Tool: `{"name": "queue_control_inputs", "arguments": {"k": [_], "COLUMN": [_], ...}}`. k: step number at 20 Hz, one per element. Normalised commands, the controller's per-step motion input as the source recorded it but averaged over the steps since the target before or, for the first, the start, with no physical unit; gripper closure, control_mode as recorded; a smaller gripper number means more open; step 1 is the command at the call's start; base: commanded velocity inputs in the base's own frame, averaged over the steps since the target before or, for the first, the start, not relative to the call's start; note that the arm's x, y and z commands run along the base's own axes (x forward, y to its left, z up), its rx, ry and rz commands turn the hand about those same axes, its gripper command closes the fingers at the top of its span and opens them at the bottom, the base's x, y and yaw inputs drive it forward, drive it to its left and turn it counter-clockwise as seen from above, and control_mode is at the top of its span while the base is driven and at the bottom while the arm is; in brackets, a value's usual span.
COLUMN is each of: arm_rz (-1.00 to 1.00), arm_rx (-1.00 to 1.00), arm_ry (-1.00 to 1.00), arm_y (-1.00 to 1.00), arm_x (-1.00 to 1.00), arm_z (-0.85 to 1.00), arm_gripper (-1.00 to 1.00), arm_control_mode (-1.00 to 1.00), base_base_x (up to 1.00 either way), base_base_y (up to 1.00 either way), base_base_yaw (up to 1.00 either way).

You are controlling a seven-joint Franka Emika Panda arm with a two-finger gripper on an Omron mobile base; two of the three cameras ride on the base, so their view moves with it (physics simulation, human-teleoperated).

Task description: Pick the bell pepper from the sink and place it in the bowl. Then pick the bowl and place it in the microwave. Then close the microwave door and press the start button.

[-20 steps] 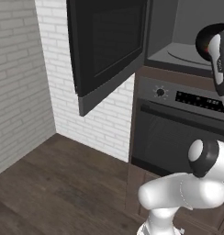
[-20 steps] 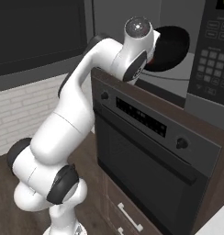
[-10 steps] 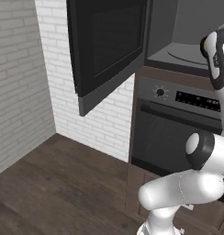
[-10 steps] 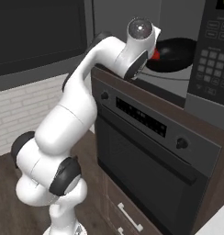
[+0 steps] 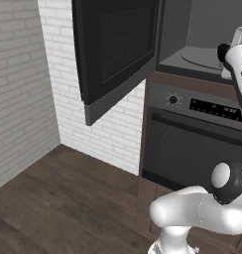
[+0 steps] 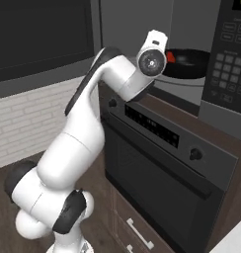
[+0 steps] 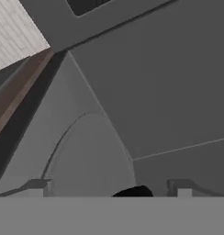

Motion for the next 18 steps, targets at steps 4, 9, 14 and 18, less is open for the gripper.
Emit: {"name": "queue_control_inputs", "arguments": {"k": [4, 9, 14, 18], "arm_rz": [0.10, 0.04, 0.01, 0.00], "arm_rx": [-0.09, -0.22, -0.21, -0.14], "arm_ry": [-0.09, -0.03, 0.00, 0.03], "arm_y": [0.68, 0.65, 0.58, 0.53], "arm_x": [-0.49, -0.68, -0.88, -0.97], "arm_z": [0.20, 0.57, 0.41, 0.21], "arm_gripper": [-1.00, -1.00, -1.00, -1.00], "arm_control_mode": [-1.00, -1.00, -1.00, -1.00], "base_base_x": [0.00, 0.00, 0.00, 0.00], "base_base_y": [0.00, 0.00, 0.00, 0.00], "base_base_yaw": [0.00, 0.00, 0.00, 0.00]}}
